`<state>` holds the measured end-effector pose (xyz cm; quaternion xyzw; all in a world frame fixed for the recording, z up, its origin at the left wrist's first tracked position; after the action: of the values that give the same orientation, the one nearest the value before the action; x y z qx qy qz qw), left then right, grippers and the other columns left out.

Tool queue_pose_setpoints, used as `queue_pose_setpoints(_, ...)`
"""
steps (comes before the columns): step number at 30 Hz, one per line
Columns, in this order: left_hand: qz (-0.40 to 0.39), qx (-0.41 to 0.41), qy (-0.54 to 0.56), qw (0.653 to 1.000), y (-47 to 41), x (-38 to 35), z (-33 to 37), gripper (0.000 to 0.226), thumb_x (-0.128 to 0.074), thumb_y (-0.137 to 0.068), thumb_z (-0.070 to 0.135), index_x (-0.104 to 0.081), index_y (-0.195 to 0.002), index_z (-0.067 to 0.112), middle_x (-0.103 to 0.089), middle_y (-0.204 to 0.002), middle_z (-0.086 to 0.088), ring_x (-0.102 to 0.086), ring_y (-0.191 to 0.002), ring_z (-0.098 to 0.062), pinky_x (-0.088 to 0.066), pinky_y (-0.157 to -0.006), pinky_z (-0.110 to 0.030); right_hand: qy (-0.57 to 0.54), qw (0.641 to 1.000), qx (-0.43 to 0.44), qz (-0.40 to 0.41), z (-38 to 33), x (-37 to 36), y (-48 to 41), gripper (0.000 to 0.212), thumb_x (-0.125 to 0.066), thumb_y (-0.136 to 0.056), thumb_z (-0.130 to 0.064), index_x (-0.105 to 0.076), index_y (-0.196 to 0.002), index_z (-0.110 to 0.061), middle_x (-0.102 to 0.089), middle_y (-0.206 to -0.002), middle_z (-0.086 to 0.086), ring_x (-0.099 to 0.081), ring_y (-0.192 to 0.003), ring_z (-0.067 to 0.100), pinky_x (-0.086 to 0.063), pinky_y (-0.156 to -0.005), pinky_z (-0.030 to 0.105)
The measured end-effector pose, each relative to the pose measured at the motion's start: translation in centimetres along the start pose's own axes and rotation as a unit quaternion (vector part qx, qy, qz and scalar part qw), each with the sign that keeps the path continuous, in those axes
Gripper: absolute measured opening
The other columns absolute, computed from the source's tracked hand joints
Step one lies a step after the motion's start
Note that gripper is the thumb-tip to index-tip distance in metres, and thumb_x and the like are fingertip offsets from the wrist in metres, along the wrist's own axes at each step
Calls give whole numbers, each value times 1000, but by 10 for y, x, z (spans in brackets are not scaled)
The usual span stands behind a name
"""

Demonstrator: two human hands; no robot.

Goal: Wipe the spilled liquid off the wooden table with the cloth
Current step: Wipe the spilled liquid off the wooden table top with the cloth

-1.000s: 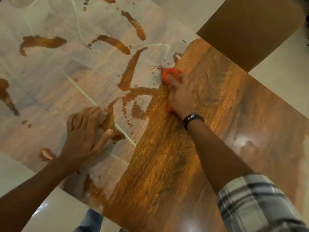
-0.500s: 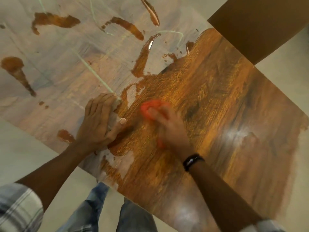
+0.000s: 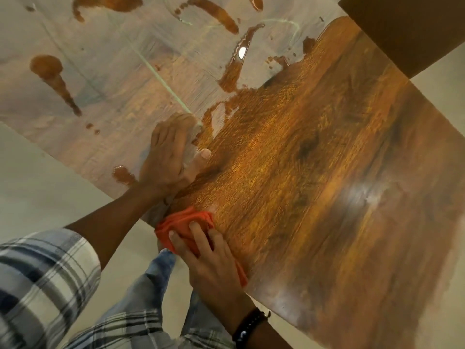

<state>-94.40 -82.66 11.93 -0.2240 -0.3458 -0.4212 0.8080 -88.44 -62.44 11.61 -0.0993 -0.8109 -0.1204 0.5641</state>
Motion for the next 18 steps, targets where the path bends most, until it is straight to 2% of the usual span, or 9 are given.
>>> queue_pose_setpoints(2,4,-7,3,1000,-1,0,0,80,-27,-97,66,-42,-143,3,-47,-146,-18,-38,-142,-34,-25,-117,-57,-4,1000,6,-3,17,8,6,64,-60,-87,-20,-41,-146,-33,-39,-145,6,-46,-113,27,-54,-88,36)
queue_pose_setpoints(4,11,-9,7,1000,0,1,0,78,-28,-98,66,-43,-142,4,-48,-144,-18,-40,-140,-34,-26,-117,-56,11,999,-39,16,61,28,0,62,-68,-88,-23,-44,-145,-33,-38,-147,6,-44,-120,27,-47,-97,37)
queue_pose_setpoints(7,19,-7,23,1000,1,3,0,77,-27,-97,66,-46,-138,4,-52,-138,-17,-44,-134,-34,-30,-114,-55,12,980,-182,79,140,69,-17,54,-59,-94,-9,-50,-144,-30,-42,-145,12,-43,-119,35,-50,-92,48)
queue_pose_setpoints(10,25,-9,36,999,3,6,2,74,-29,-98,65,-48,-135,3,-56,-131,-15,-49,-126,-32,-32,-111,-54,37,960,-256,104,156,78,-33,48,-50,-99,-10,-50,-144,-26,-40,-145,17,-42,-118,41,-48,-91,55)
queue_pose_setpoints(12,21,-6,39,999,4,8,4,73,-31,-99,62,-48,-137,2,-58,-130,-15,-52,-123,-30,-31,-112,-54,55,967,-226,104,123,66,-35,48,-48,-98,-12,-49,-145,-24,-40,-146,17,-41,-122,43,-47,-97,56)
queue_pose_setpoints(14,18,-15,24,999,7,11,5,71,-33,-100,58,-48,-139,1,-60,-133,-16,-54,-125,-29,-26,-116,-55,54,985,-155,60,69,40,-26,50,-45,-97,-17,-46,-146,-24,-42,-147,16,-43,-126,40,-45,-103,53)
queue_pose_setpoints(16,26,-20,-3,999,12,18,1,75,-29,-100,61,-47,-142,1,-61,-134,-16,-51,-127,-27,-19,-120,-54,40,995,-83,22,18,19,-10,54,-45,-91,-18,-49,-145,-25,-48,-143,15,-53,-118,36,-52,-95,46)
queue_pose_setpoints(18,33,1,-16,999,19,29,-15,79,-24,-99,64,-42,-148,5,-60,-135,-13,-48,-131,-30,-13,-121,-53,38,999,-23,1,-11,7,2,56,-53,-85,-17,-55,-141,-27,-56,-138,14,-62,-106,35,-57,-83,42)
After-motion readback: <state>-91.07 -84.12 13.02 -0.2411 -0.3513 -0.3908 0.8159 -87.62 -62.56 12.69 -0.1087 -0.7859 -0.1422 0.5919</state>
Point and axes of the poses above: each hand's wrist, its own y-axis away from the middle knuckle, its own x-axis out of the back of the hand, z = x × y, the point moved 7 cm from there along -y, towards the middle knuckle
